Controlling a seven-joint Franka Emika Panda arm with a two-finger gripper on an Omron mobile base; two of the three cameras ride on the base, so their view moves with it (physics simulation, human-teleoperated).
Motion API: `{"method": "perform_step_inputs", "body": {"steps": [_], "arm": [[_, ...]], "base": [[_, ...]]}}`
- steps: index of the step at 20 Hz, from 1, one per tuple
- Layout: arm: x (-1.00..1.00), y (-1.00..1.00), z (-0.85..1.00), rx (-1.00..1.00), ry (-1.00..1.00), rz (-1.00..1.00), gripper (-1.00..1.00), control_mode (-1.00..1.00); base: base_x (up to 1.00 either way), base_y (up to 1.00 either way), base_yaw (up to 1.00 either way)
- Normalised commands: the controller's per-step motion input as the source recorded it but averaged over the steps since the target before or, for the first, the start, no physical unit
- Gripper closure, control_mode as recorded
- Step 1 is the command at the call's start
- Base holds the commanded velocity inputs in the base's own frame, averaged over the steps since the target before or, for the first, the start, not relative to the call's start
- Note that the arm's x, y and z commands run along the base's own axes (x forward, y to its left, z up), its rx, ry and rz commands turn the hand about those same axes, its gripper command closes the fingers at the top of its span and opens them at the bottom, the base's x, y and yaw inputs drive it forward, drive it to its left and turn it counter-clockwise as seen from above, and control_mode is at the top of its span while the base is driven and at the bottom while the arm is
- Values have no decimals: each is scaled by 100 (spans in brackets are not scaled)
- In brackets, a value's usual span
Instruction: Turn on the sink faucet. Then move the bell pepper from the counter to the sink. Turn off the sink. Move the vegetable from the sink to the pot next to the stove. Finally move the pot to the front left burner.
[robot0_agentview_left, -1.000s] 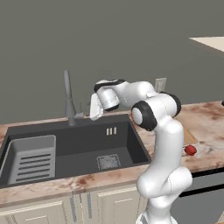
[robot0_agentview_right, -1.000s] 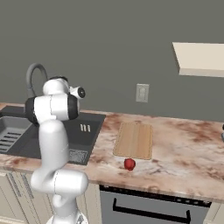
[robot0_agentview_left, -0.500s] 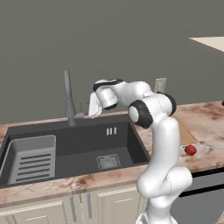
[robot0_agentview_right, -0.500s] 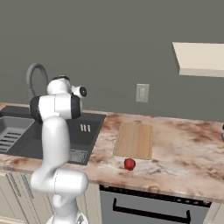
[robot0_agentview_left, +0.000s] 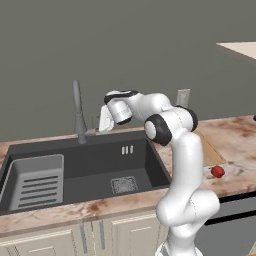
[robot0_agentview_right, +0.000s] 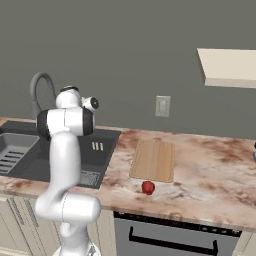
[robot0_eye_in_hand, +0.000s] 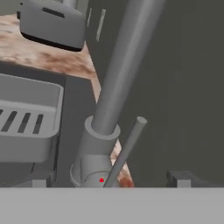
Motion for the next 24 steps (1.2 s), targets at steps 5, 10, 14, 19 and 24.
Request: {"method": "perform_step_inputs", "body": {"steps": [5, 10, 14, 19, 24], "arm": [[19, 12, -1, 0, 5, 0, -100, -100], [18, 9, -2, 0, 5, 0, -100, -100], [14, 10, -5, 0, 3, 0, -100, -100], [9, 12, -5, 0, 2, 0, -100, -100], [3, 13, -3, 1, 0, 0, -100, -100]], "base": [[0, 0, 0], [0, 0, 0], [0, 0, 0], [0, 0, 0], [0, 0, 0]]}}
